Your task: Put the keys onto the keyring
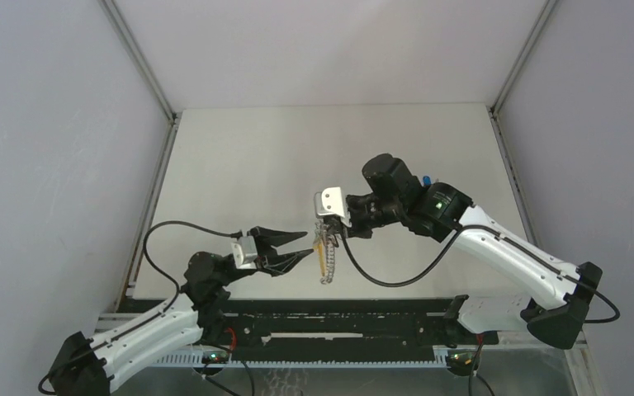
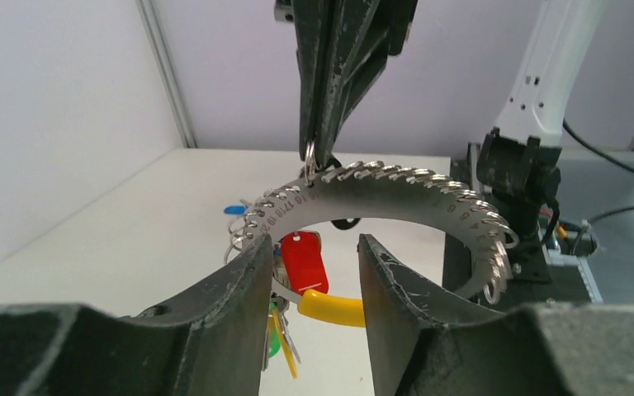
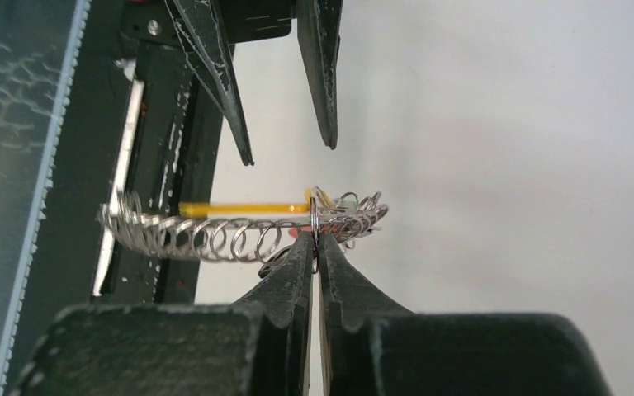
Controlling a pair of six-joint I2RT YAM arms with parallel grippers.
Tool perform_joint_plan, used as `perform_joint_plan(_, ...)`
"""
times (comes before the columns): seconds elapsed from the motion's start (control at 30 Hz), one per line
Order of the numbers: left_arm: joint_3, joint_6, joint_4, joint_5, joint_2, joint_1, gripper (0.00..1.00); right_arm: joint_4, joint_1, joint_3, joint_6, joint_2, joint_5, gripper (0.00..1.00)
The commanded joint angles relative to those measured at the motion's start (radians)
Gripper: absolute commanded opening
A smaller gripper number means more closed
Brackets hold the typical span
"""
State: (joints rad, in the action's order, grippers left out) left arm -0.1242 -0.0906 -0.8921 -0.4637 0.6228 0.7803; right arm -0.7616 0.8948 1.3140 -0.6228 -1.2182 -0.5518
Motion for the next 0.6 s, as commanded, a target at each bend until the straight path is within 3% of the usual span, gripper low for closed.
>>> perform_joint_plan(0.0, -0.082, 0.066, 0.205, -0.036, -0.019, -0.006, 0.48, -0.102, 0.071, 0.09, -0.092, -0.034, 0.179, 0.0)
perform_joint_plan(0.23, -0.119, -0.01, 0.087, -0.148, 0.094, -0.006, 0.44, -0.186, 0.153, 0.15, -0.173, -0.107, 0.325, 0.0)
perform_joint_plan(0.57, -0.119, -0.061, -0.047, -0.22, 0.182, -0.047, 0.41, -0.195, 0.199, 0.132, -0.292, -0.13, 0.38, 0.0)
